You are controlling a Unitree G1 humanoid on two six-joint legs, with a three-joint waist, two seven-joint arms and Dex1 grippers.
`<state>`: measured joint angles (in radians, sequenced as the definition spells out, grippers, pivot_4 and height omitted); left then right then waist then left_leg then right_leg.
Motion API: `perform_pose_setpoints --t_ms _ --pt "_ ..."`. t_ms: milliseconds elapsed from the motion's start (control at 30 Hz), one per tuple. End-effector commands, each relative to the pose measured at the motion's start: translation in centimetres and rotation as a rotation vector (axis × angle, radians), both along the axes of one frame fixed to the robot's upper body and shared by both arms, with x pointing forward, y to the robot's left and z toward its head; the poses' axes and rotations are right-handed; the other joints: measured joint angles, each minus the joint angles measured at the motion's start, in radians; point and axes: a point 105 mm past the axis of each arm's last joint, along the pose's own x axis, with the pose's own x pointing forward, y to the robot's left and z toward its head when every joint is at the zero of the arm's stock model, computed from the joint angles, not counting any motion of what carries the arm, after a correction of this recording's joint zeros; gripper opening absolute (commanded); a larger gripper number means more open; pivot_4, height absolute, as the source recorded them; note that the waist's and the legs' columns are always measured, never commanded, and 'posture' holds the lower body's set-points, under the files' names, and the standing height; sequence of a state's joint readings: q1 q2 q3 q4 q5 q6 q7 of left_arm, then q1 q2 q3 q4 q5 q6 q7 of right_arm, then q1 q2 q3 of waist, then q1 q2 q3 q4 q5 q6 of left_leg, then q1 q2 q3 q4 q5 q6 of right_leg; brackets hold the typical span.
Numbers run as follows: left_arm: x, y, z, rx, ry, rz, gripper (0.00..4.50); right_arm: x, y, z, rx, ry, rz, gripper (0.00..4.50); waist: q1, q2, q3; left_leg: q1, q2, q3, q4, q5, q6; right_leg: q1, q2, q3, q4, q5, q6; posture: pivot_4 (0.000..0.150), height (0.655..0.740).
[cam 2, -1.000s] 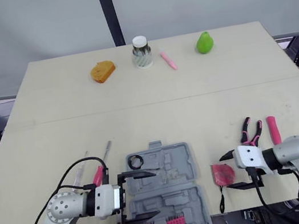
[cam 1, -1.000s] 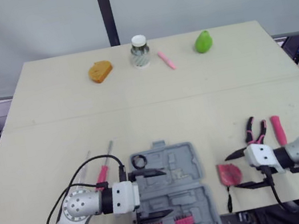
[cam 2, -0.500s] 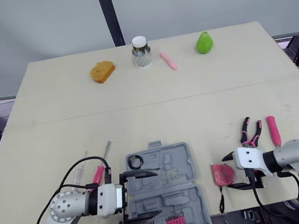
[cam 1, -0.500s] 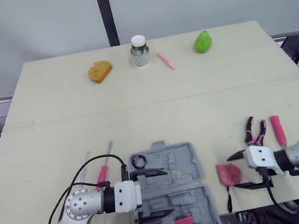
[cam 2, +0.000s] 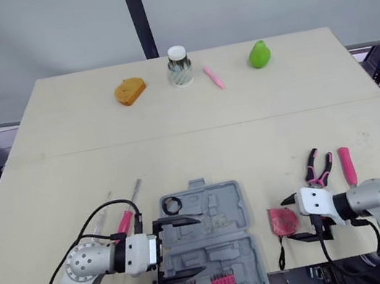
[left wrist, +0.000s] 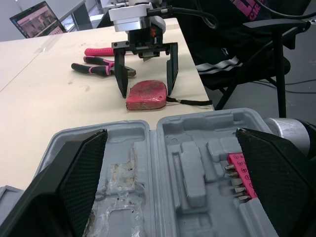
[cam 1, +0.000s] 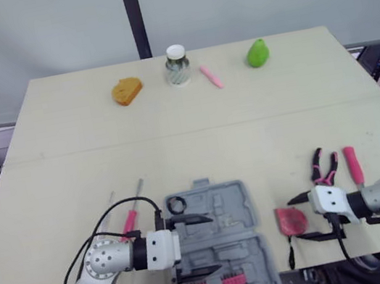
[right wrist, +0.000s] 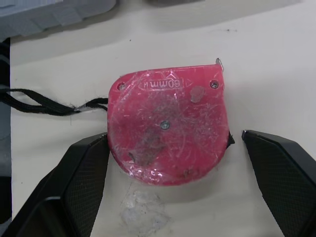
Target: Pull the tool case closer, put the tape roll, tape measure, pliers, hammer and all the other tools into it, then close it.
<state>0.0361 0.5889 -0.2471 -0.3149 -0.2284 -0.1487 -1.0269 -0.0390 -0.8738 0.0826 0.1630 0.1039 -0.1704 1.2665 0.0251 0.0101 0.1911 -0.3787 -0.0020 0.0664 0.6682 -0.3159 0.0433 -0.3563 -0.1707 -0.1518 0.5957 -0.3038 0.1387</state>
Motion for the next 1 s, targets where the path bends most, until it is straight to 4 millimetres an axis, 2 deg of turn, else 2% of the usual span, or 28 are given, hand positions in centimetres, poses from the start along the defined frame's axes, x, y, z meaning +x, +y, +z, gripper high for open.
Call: perform_pose_setpoints --t_ms 33,433,500,567,600,833,933,1000 --pt "-0.1 -0.2 0.2 -0.013 -0.020 -0.008 4.50 -0.3 0.5 -0.3 0.022 0.006 0.015 4.45 0.000 0.000 0.000 0.000 0.000 0.000 0.000 0.000 0.000 0.000 0.000 0.000 0.000 0.000 0.000 0.150 0.7400" --pt "0.0 -0.2 -0.2 -0.014 -0.018 -0.004 4.50 -0.2 0.2 -1.0 0.030 -0.004 0.011 4.45 0.000 0.000 0.000 0.001 0.000 0.000 0.000 0.000 0.000 0.001 0.000 0.000 0.000 0.000 0.000 0.150 0.7400" --pt "0.0 -0.2 -0.2 -0.014 -0.019 -0.003 4.50 -0.1 0.2 -1.0 0.036 -0.007 0.007 3.94 -0.001 0.000 0.000 0.001 0.000 0.000 0.000 0.000 0.000 0.001 0.000 0.000 0.000 0.000 0.000 0.150 0.7400" --pt "0.0 -0.2 -0.2 -0.015 -0.019 -0.003 4.50 0.0 0.2 -1.1 0.042 -0.008 0.006 3.12 -0.001 0.000 0.000 0.002 0.000 0.000 -0.001 0.000 0.000 0.001 0.000 0.000 0.000 0.000 0.000 0.150 0.7400" --pt "0.0 -0.2 -0.3 -0.015 -0.019 -0.002 4.50 0.0 0.2 -1.2 0.043 -0.008 0.006 2.93 -0.001 0.000 0.000 0.002 0.000 0.000 -0.001 0.000 0.000 0.001 0.000 0.000 0.000 0.000 0.000 0.150 0.7400" --pt "0.1 -0.2 -0.3 -0.016 -0.019 0.002 4.50 0.1 0.2 -1.1 0.057 -0.007 0.011 2.93 -0.001 -0.001 -0.001 0.003 0.000 0.000 -0.001 0.000 0.000 0.003 0.000 0.000 0.000 0.000 0.000 0.150 0.7400" --pt "0.3 -0.1 -0.2 -0.019 -0.015 0.021 4.50 0.2 0.3 -0.4 0.065 -0.013 0.030 2.93 -0.001 -0.001 -0.001 0.003 0.000 0.000 -0.001 0.000 0.000 0.003 0.000 0.000 0.000 0.000 0.000 0.150 0.7400" --pt "0.4 0.0 -0.3 -0.021 -0.009 0.043 4.50 0.6 0.8 0.8 0.070 -0.028 0.051 2.93 -0.001 -0.001 -0.001 0.003 0.000 0.000 -0.001 0.000 0.000 0.003 0.000 0.000 0.000 0.000 0.000 0.150 0.7400"
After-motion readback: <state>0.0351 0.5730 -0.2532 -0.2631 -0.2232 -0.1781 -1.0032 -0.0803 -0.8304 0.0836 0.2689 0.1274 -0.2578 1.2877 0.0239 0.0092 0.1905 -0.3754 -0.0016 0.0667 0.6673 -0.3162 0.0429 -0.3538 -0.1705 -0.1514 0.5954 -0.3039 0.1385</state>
